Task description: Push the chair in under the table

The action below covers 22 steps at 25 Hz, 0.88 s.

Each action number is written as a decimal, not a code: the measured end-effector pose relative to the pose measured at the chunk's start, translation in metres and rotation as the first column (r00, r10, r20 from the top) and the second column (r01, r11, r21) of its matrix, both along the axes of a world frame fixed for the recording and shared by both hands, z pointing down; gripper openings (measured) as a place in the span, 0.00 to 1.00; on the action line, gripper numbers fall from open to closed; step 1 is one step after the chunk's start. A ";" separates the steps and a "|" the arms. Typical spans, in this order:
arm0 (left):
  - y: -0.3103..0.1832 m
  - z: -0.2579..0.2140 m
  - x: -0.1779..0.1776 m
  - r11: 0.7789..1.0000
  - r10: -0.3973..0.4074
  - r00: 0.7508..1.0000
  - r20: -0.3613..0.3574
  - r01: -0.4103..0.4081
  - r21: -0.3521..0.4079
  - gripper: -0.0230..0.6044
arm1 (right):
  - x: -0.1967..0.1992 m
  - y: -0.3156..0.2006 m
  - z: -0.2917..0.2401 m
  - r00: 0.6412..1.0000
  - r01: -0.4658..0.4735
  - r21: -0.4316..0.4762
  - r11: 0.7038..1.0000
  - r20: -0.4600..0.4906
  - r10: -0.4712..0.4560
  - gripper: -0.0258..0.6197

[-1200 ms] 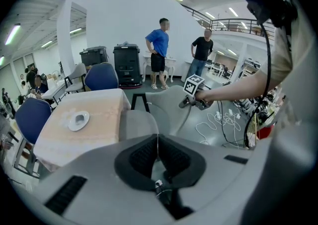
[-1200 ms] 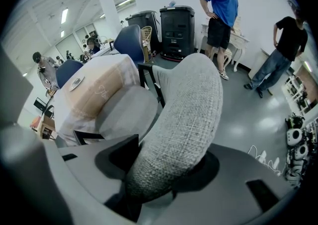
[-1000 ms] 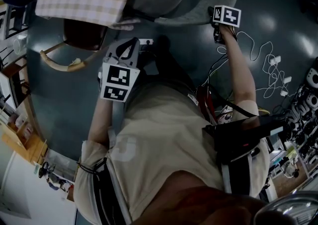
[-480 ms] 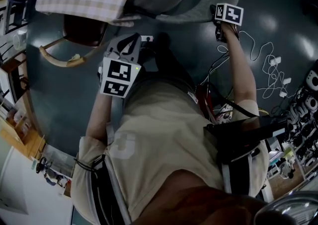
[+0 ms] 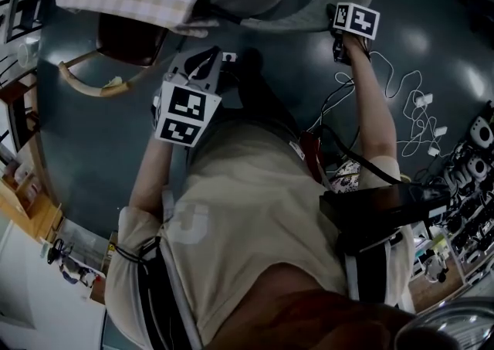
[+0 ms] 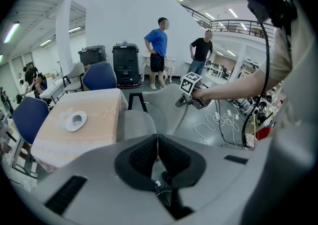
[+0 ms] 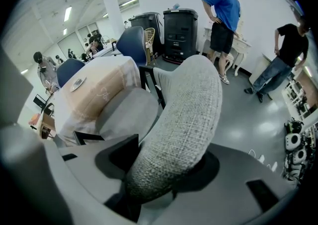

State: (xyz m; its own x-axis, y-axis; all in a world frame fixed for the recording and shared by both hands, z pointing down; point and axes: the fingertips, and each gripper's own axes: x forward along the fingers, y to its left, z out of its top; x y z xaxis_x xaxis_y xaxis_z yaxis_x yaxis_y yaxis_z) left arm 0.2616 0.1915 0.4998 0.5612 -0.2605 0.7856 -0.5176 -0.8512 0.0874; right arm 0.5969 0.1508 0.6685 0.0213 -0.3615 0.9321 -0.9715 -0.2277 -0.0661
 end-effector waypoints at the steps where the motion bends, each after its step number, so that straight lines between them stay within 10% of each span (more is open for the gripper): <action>1: 0.000 0.000 -0.001 1.000 -0.004 1.000 -0.002 0.004 -0.001 0.05 | 0.000 0.000 0.000 1.000 0.000 -0.002 1.000 -0.003 0.000 0.41; 22: 0.012 0.008 -0.008 0.998 -0.059 0.998 0.002 0.059 -0.038 0.05 | 0.000 0.021 0.007 1.000 0.015 0.055 0.998 0.022 -0.016 0.40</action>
